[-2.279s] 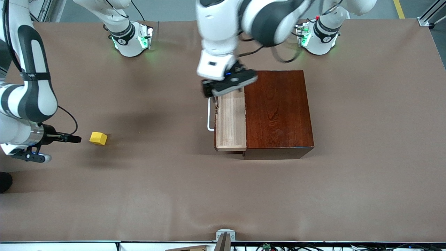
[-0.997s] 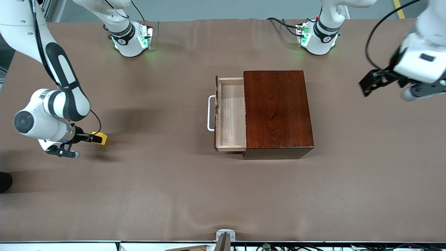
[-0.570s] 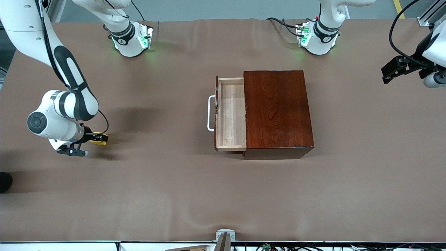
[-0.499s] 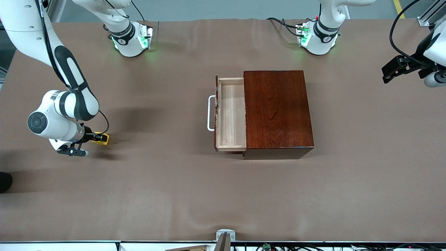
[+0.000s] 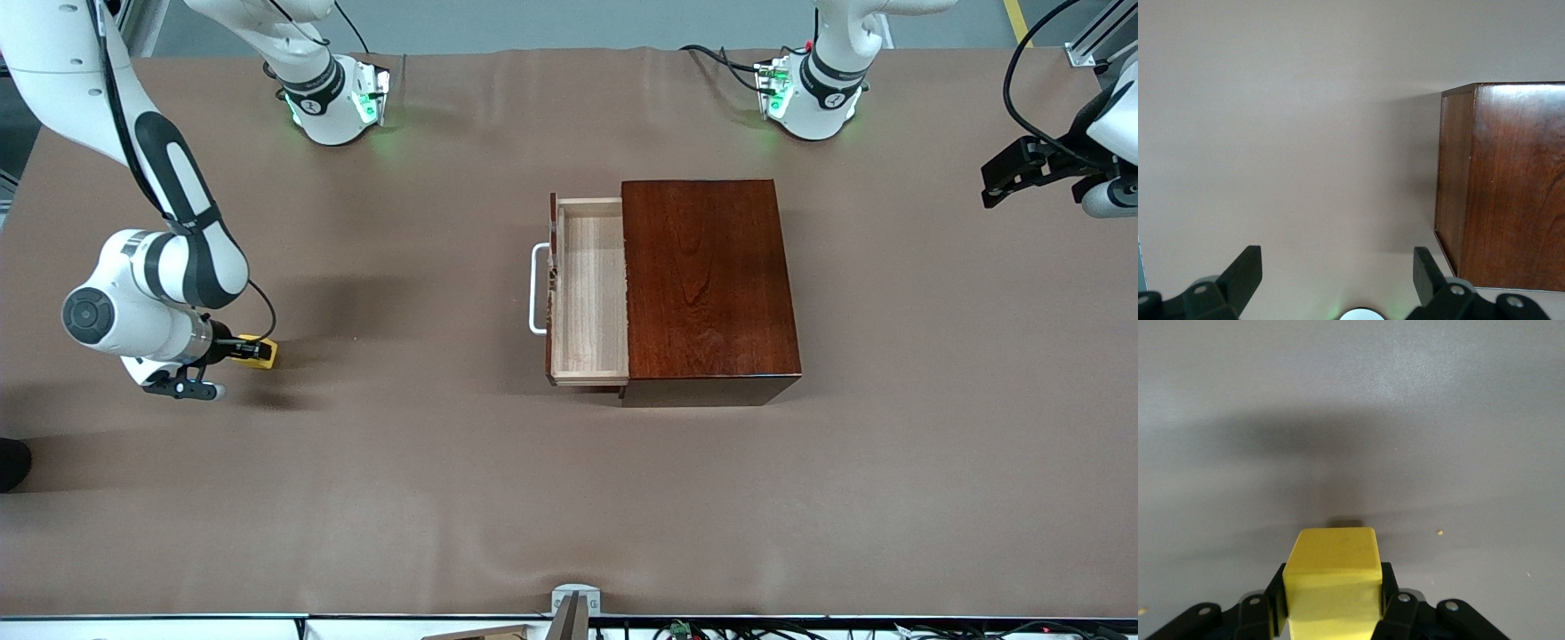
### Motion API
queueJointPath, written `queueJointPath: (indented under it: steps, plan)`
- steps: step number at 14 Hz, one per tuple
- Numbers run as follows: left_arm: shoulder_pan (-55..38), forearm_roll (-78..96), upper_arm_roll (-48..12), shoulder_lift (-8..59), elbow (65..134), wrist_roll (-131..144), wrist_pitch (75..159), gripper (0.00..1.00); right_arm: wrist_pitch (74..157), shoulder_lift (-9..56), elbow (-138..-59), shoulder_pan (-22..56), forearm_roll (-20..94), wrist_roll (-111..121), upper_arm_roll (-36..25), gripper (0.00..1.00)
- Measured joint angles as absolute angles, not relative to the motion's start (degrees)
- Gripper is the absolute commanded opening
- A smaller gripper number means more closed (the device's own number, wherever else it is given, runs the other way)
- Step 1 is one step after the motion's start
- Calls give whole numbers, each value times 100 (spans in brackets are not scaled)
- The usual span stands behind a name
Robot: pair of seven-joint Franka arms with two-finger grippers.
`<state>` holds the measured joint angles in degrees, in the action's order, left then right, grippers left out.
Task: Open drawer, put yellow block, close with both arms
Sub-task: 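Lower the right gripper over the yellow cube and close on it, then lift the yellow cube with the right gripper and carry it over the drawer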
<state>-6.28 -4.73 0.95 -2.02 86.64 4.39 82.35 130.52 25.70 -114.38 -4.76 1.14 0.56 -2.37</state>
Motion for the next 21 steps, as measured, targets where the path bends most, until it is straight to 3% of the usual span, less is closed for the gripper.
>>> queueJointPath:
  steps: [5, 14, 21]
  plan:
    - [-632, -379, 64, -221, 8641, 423, 8312, 100, 12100, 2260, -11016, -457, 118, 49, -230, 0]
    - [-609, -362, 71, -233, 8704, 225, 8303, 100, 11539, 2029, -10697, -346, 460, 16, -205, 0]
    - [-610, -362, 68, -226, 8708, 225, 8314, 100, 10957, 1587, -10470, 180, 536, -1488, -145, 0]
